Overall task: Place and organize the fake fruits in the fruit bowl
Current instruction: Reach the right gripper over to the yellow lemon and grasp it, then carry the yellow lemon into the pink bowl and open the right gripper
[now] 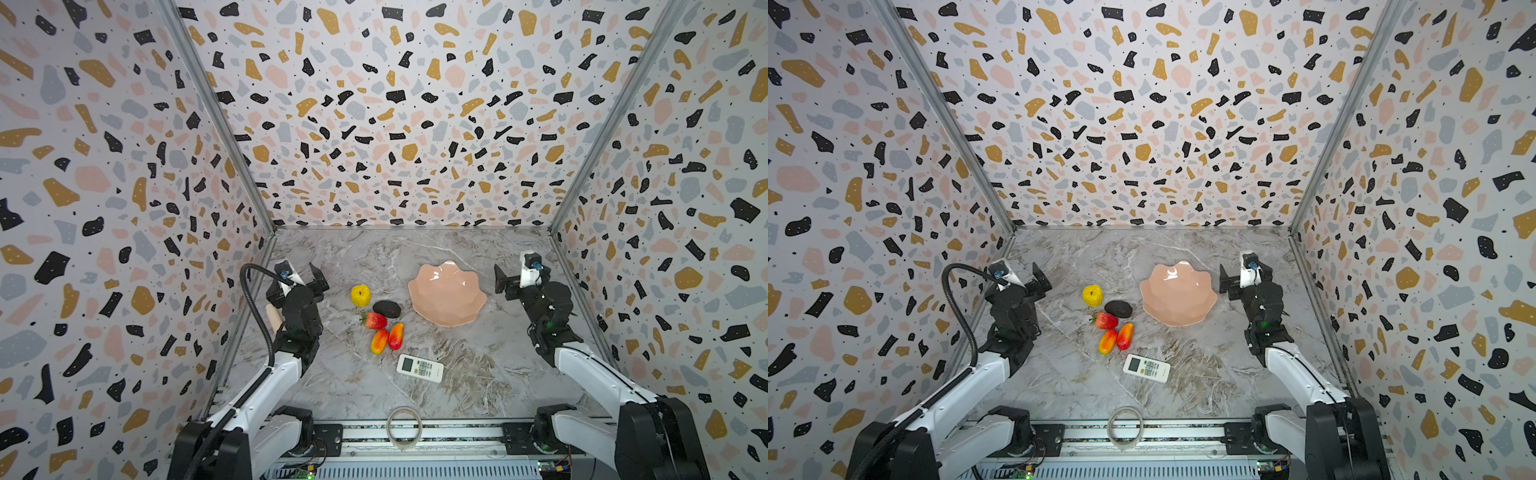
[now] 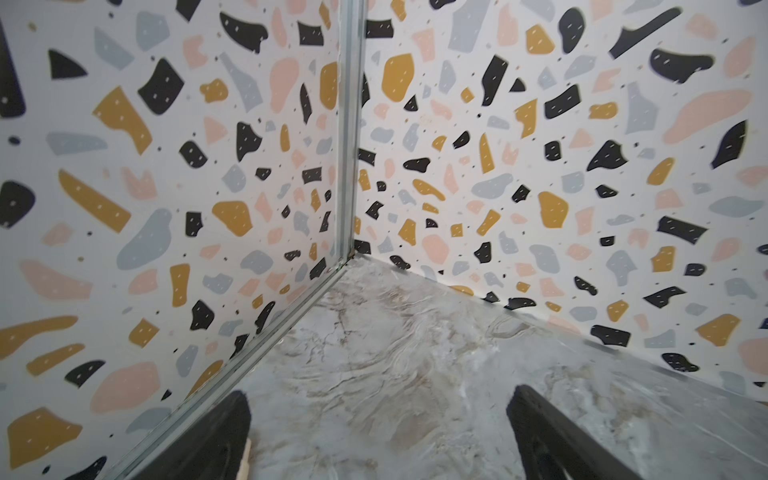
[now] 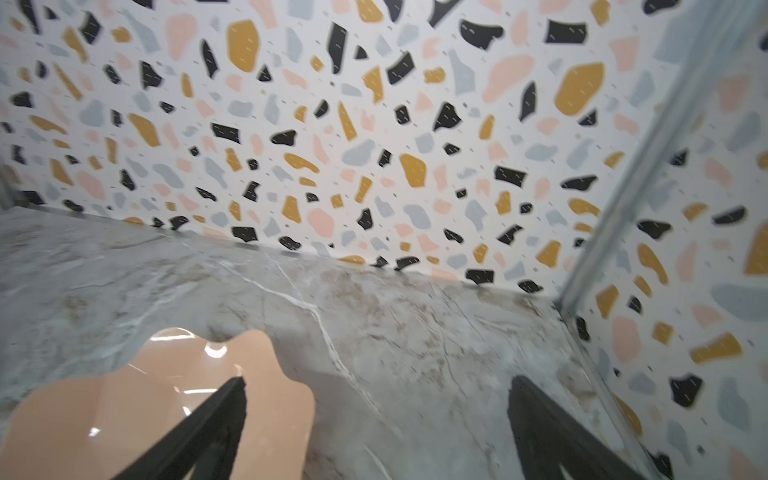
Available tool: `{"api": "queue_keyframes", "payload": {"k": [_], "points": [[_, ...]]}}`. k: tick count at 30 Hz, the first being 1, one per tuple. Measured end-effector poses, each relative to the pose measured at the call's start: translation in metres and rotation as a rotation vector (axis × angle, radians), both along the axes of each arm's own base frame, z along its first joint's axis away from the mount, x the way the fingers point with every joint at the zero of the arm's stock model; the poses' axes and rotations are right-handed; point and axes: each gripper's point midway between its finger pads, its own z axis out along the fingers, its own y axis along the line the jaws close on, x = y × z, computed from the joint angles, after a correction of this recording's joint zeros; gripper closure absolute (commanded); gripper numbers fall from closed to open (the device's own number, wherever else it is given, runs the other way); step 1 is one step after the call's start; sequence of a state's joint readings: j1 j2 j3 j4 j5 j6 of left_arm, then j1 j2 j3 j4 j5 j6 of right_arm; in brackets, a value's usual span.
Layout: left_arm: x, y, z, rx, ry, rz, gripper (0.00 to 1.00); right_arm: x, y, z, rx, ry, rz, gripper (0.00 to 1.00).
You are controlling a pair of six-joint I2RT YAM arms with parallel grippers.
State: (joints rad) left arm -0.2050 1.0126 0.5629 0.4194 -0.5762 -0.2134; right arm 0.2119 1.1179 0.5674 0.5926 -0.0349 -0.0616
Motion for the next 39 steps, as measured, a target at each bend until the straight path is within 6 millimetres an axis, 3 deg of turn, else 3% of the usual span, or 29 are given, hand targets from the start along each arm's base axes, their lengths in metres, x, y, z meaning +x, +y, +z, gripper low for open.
{"api": "queue_keyframes", "payload": {"k": [3, 6, 11, 14, 19, 23, 26, 30, 34, 39], "points": [[0.004, -0.017, 0.019, 0.002, 0.09, -0.069, 0.0, -0.004, 0.043, 0.008, -0.024, 0.057, 0.119, 0.01], [0.002, -0.031, 0.035, 0.012, 0.166, -0.145, 0.01, -0.007, 0.086, 0.003, -0.053, 0.153, 0.236, 0.01], [-0.007, -0.047, 0.056, 0.059, 0.287, -0.268, 0.0, -0.001, 0.179, -0.012, -0.145, 0.298, 0.43, 0.01], [-0.008, -0.057, 0.044, 0.069, 0.37, -0.337, 0.0, 0.004, 0.229, -0.026, -0.194, 0.361, 0.5, 0.01], [-0.011, -0.079, 0.0, 0.073, 0.554, -0.473, 0.0, 0.022, 0.299, -0.045, -0.234, 0.445, 0.573, 0.01], [-0.013, -0.082, -0.022, 0.069, 0.643, -0.518, 0.0, 0.036, 0.35, -0.063, -0.251, 0.495, 0.602, 0.01], [-0.014, -0.073, -0.021, 0.048, 0.63, -0.506, 0.0, 0.035, 0.38, -0.086, -0.268, 0.541, 0.625, 0.01], [-0.022, -0.062, -0.008, 0.03, 0.569, -0.489, 0.01, 0.026, 0.403, -0.123, -0.293, 0.618, 0.649, 0.01], [-0.024, -0.062, 0.002, 0.025, 0.532, -0.501, 0.0, 0.018, 0.414, -0.153, -0.307, 0.683, 0.666, 0.01], [-0.023, -0.062, -0.005, 0.018, 0.537, -0.503, 0.0, 0.015, 0.417, -0.171, -0.295, 0.725, 0.666, 0.01]]}}
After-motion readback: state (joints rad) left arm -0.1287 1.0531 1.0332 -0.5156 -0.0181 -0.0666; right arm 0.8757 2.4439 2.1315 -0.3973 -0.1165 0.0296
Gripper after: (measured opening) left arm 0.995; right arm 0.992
